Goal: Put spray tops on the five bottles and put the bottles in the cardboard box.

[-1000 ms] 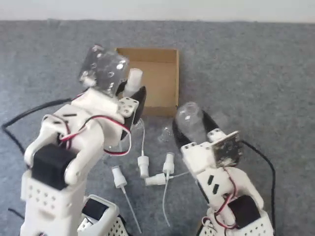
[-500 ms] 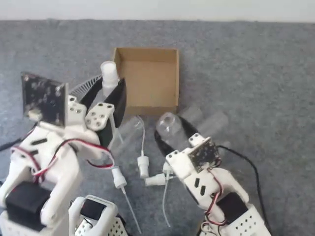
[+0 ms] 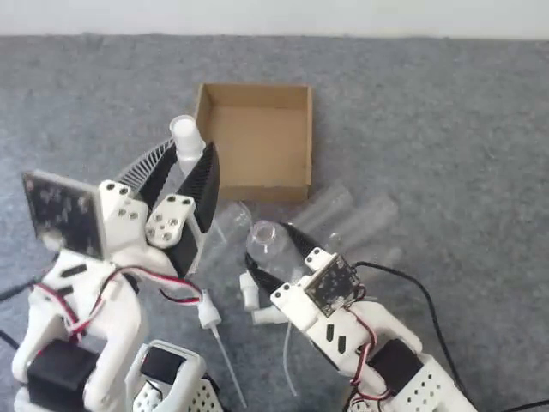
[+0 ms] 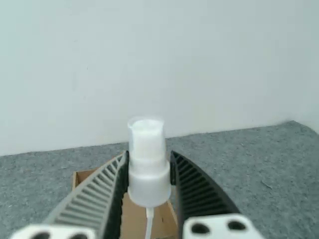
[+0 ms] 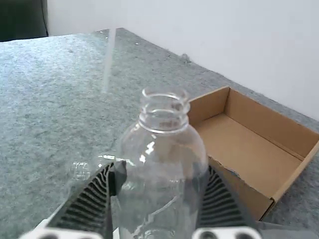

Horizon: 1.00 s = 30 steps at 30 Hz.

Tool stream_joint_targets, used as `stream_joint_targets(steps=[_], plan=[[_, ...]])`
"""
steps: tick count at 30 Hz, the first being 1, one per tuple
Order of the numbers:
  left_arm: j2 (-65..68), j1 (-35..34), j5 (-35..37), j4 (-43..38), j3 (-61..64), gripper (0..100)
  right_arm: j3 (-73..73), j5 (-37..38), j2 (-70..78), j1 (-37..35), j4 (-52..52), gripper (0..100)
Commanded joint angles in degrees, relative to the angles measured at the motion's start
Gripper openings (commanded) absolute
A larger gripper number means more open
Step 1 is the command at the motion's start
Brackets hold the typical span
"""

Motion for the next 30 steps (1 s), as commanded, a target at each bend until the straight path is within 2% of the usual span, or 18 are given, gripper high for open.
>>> stream_joint_targets(steps=[1,8,25,30], plan=[[-7.21,2.90,0.88,-5.80,3.91,1,-0.97,0.70,-1.01,-2.51,2.42,4.0],[-12.22,7.03,-0.97,-10.46,9.98,1,-0.88,0.70,-0.84,-3.38,3.21,4.0],[-12.57,7.21,-0.79,-10.64,11.47,1,-0.88,0.79,-0.48,-3.47,3.21,4.0],[-12.57,11.52,-1.14,-10.73,13.05,1,-0.97,0.79,-1.01,-3.82,5.67,4.0]])
